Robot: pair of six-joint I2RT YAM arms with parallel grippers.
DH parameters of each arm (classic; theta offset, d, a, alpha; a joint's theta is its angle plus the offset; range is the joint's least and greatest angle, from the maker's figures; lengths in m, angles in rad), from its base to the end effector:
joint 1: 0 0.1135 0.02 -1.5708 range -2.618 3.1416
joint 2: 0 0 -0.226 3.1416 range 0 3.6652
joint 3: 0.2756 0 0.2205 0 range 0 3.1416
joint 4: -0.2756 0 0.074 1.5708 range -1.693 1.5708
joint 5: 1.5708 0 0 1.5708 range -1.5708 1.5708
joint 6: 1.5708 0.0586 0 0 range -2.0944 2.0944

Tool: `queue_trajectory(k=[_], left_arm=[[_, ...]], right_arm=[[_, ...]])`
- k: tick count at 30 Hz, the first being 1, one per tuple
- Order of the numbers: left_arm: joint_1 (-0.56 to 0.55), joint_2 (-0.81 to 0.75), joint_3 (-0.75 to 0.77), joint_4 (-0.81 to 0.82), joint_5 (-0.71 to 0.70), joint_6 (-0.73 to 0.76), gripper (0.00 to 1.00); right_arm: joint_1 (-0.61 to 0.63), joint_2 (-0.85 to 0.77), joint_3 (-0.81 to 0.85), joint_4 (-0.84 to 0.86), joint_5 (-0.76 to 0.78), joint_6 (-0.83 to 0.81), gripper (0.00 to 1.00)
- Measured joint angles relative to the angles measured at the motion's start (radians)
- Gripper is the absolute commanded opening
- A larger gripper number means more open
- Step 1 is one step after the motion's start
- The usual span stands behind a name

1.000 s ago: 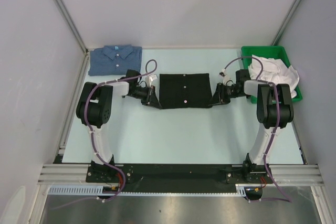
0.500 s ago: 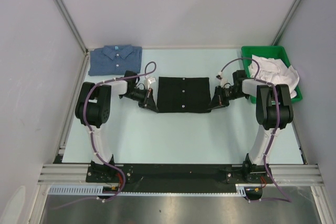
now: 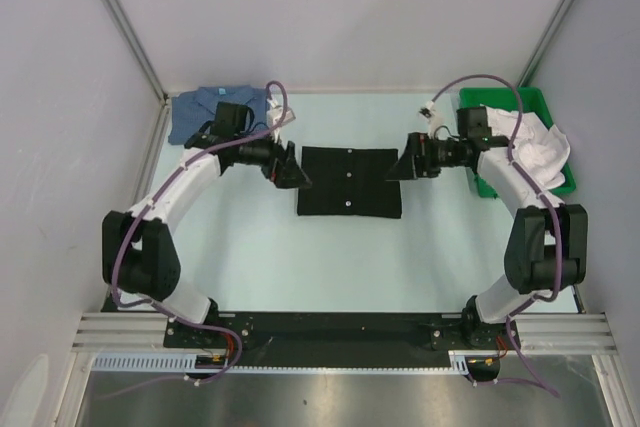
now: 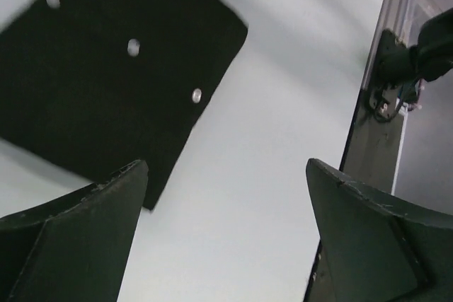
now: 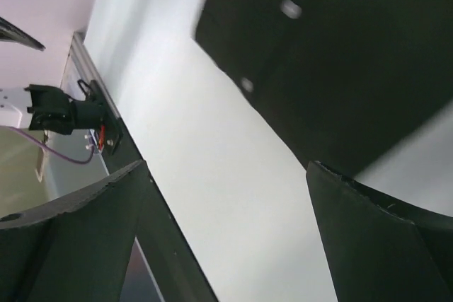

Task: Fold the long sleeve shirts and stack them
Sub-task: Fold the shirt

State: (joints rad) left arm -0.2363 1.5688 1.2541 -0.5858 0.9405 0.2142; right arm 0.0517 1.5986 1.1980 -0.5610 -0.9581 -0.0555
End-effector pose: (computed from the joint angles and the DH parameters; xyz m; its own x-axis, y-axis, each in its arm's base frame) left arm 0.2877 -0.1180 0.2458 -0.6114 0.2761 -0.7416 0.7735 0.4061 -0.4865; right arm 0.3038 0.0637 0.2236 -0.7902 -0.0728 -0.6085 -0.5419 0.5469 0.6382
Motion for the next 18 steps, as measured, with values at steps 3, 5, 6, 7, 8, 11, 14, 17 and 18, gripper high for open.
queue_trajectory(k=[3, 5, 6, 7, 8, 11, 14, 17, 18], left_arm=[[-0.055, -0.075, -0.009, 0.156, -0.026, -0.092, 0.99], [-0.058, -0.148, -0.064, 0.322, -0.052, -0.196, 0.99], [-0.053, -0.177, -0.082, 0.377, -0.058, -0.24, 1.0], [-0.048, -0.191, -0.086, 0.414, -0.055, -0.27, 1.0], [-0.042, -0.195, -0.086, 0.452, -0.041, -0.293, 1.0], [-0.04, -0.148, -0.086, 0.499, 0.038, -0.346, 0.99], [-0.062, -0.064, -0.163, 0.576, 0.065, -0.428, 1.0], [-0.107, 0.019, -0.27, 0.641, 0.071, -0.541, 1.0], [-0.125, 0.059, -0.286, 0.662, 0.077, -0.585, 0.99]], right_arm=[[0.106, -0.046, -0.014, 0.133, 0.011, 0.072, 1.0], [0.159, -0.095, -0.062, 0.261, 0.035, 0.114, 1.0], [0.177, -0.124, -0.096, 0.325, 0.047, 0.137, 1.0], [0.191, -0.149, -0.129, 0.389, 0.075, 0.168, 1.0], [0.196, -0.156, -0.14, 0.422, 0.091, 0.188, 1.0], [0.175, -0.122, -0.146, 0.54, 0.069, 0.294, 1.0], [0.161, -0.031, -0.145, 0.612, 0.011, 0.372, 1.0], [0.19, 0.056, -0.205, 0.682, -0.026, 0.47, 1.0], [0.199, 0.071, -0.227, 0.697, -0.036, 0.495, 1.0]])
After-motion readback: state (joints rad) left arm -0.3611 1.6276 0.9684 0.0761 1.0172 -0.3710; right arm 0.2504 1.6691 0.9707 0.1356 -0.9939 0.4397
